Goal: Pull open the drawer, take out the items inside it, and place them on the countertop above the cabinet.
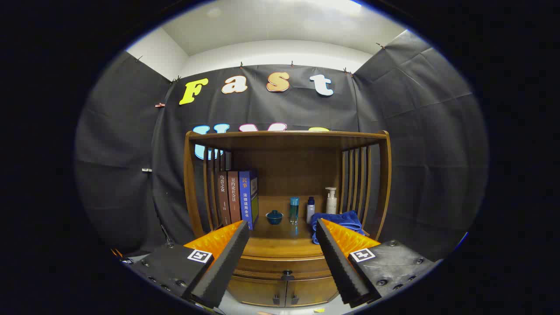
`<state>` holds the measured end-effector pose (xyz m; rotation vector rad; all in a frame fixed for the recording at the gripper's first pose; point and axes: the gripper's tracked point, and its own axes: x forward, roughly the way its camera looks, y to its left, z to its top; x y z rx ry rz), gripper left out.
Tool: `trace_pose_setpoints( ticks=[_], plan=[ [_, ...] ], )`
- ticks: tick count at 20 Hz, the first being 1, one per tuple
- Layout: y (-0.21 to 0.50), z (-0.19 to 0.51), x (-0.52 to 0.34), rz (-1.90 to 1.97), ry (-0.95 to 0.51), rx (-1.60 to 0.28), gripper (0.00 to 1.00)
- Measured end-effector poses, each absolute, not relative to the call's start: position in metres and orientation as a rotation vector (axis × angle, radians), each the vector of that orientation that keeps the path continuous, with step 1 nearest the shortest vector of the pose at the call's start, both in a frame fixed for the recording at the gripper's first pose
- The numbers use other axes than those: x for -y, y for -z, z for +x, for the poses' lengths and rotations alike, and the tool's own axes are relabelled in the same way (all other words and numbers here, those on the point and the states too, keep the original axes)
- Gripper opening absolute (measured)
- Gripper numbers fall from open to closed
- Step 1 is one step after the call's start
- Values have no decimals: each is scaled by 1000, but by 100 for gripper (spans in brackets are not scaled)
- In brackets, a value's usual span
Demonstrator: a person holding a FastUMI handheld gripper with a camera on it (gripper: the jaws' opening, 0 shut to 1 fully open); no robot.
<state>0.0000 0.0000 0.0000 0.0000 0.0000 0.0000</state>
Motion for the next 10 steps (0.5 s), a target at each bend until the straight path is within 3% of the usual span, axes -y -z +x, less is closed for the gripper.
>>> trace_pose_setpoints(
  ticks=[10],
  plan=[
    [4, 6, 12, 21, 5, -14, 99]
  ],
)
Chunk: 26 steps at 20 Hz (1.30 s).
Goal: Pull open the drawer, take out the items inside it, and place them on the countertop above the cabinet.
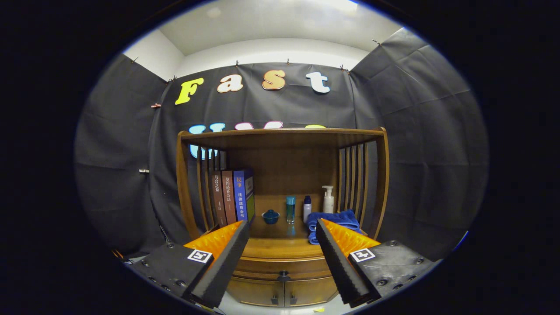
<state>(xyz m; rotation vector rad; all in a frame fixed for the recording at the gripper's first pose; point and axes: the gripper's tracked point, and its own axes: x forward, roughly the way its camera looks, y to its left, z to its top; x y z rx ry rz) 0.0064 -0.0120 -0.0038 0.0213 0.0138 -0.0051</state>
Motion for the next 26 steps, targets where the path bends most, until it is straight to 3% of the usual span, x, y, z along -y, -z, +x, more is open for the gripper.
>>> trace_pose_setpoints(
  ticks=[14, 26],
  plan=[
    [26, 10, 13, 34, -1, -63, 99],
    [136, 47, 15, 29, -10, -229, 99]
  ],
)
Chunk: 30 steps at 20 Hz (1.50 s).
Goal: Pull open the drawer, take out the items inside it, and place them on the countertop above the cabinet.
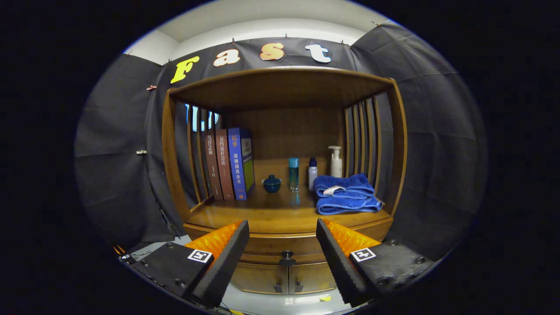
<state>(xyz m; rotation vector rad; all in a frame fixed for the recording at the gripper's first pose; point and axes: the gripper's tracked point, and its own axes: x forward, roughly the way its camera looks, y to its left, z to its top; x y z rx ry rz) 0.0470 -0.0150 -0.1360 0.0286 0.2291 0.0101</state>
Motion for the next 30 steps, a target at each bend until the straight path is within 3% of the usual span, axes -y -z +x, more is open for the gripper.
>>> trace_pose_setpoints(
  ticks=[10, 18, 22, 26, 28, 29, 30],
  plan=[
    [260, 89, 27, 36, 31, -437, 99],
    [307, 109, 37, 35, 53, -507, 99],
    [330, 113, 33, 47, 43, -563, 86],
    [330, 112, 29, 25, 44, -563, 50],
    [331, 112, 30, 24, 53, -565, 45],
    [331, 112, 30, 6, 54, -573, 38],
    [332, 111, 30, -9, 53, -581, 39]
  ],
)
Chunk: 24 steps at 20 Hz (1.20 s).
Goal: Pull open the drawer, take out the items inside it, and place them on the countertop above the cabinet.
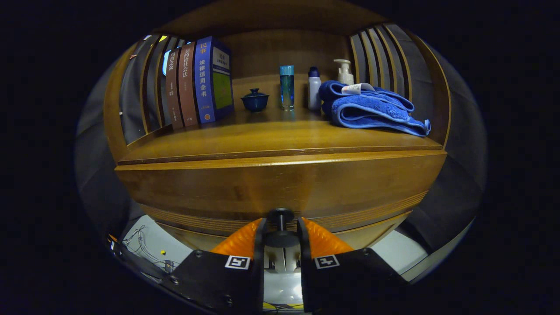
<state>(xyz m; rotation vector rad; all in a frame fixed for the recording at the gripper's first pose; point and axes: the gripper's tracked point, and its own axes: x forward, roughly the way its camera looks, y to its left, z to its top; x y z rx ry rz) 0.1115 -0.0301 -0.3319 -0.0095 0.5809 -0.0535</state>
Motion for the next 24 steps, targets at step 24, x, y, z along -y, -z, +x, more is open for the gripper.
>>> trace_pose_setpoints(
  ticks=[24],
  plan=[
    [314, -70, 28, 32, 50, -737, 28]
  ],
)
